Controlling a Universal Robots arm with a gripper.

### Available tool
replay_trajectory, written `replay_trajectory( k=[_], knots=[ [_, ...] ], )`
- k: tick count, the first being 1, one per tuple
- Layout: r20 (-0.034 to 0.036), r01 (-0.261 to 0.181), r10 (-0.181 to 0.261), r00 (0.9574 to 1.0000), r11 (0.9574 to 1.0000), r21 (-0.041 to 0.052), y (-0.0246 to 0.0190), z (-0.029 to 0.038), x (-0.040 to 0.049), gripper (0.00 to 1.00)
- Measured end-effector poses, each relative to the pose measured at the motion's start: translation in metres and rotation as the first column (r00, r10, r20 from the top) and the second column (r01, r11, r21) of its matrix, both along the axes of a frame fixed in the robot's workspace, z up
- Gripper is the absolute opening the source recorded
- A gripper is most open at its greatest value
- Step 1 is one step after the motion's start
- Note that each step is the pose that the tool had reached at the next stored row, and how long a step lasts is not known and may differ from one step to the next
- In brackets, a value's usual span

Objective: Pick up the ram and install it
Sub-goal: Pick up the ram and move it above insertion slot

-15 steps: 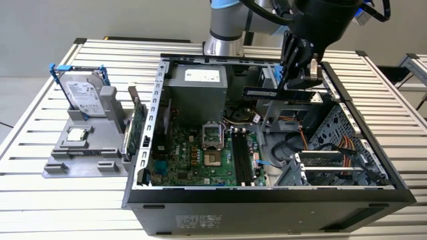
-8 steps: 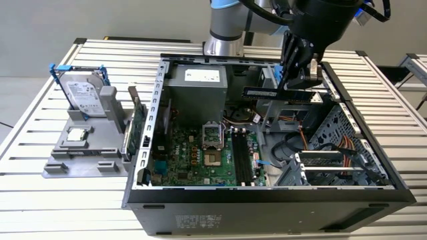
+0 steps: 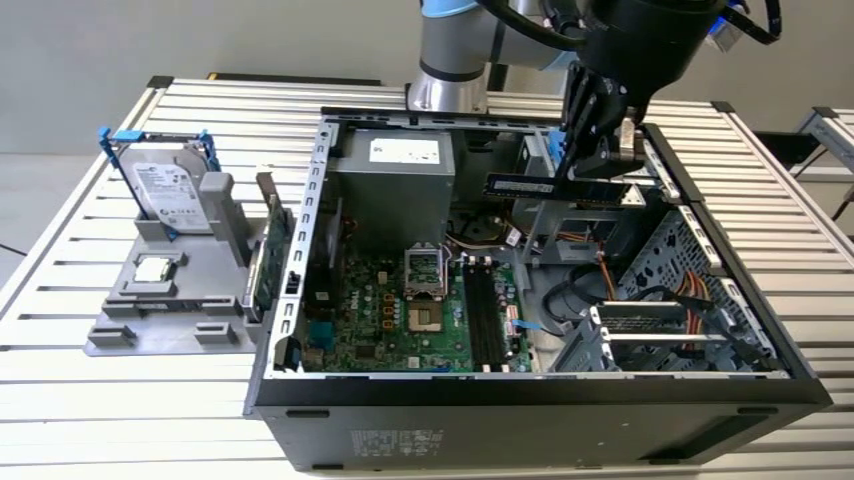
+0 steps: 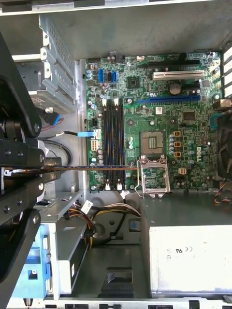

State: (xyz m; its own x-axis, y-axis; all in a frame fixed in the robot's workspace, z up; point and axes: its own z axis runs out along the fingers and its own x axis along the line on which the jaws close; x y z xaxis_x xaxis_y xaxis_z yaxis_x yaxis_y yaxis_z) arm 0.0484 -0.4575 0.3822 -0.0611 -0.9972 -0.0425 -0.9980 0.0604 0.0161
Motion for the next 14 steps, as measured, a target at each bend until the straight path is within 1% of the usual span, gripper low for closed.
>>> replay_trajectory(
  k=[14],
  knots=[
    [-0.0001,0.049,-0.049,0.9988,0.9988,0.0,0.0,0.0,0.0,0.0]
  ],
)
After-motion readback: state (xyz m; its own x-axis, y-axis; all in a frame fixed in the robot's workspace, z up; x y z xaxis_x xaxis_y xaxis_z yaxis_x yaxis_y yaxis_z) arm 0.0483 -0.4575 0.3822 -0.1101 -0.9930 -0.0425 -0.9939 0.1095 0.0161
